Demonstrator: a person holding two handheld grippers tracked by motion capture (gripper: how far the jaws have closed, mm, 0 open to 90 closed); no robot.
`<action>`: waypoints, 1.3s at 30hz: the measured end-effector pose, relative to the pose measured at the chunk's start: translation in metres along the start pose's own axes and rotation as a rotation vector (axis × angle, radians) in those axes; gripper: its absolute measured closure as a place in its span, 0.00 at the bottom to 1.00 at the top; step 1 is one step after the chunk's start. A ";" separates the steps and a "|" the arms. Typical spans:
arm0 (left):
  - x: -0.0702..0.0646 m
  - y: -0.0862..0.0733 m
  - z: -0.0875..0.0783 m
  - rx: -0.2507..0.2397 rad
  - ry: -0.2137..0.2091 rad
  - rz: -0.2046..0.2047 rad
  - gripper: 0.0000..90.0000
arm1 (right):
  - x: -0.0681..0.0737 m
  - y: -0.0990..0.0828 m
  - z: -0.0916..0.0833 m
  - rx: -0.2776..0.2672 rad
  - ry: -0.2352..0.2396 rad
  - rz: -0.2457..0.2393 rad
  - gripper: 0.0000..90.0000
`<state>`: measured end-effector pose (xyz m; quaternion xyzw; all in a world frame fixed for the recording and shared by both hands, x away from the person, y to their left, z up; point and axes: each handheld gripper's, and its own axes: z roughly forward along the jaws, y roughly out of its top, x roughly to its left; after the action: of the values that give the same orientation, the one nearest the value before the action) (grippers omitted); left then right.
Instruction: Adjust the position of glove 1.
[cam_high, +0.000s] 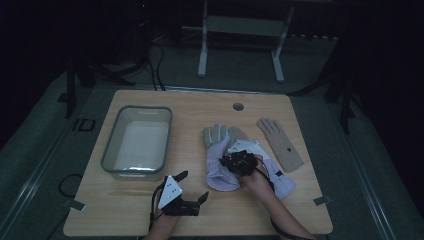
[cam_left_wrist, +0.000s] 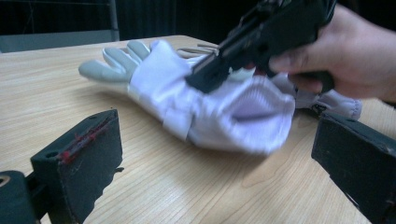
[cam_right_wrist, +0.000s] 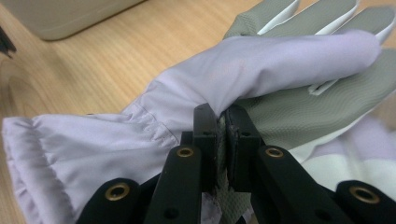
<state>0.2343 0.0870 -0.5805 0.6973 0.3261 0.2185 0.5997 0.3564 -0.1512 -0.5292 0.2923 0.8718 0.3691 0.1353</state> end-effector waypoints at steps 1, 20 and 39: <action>0.000 0.000 0.000 0.001 0.002 -0.001 0.02 | 0.002 -0.001 0.004 0.008 -0.002 -0.003 0.93; 0.000 0.000 0.000 0.007 0.005 0.003 0.02 | -0.005 -0.001 0.012 0.018 0.040 0.094 0.63; -0.001 0.000 0.001 0.009 0.005 0.005 0.02 | -0.063 -0.012 -0.084 -0.054 -0.063 0.067 0.52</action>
<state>0.2346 0.0861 -0.5802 0.7004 0.3269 0.2203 0.5950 0.3633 -0.2442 -0.4786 0.3290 0.8465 0.3875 0.1583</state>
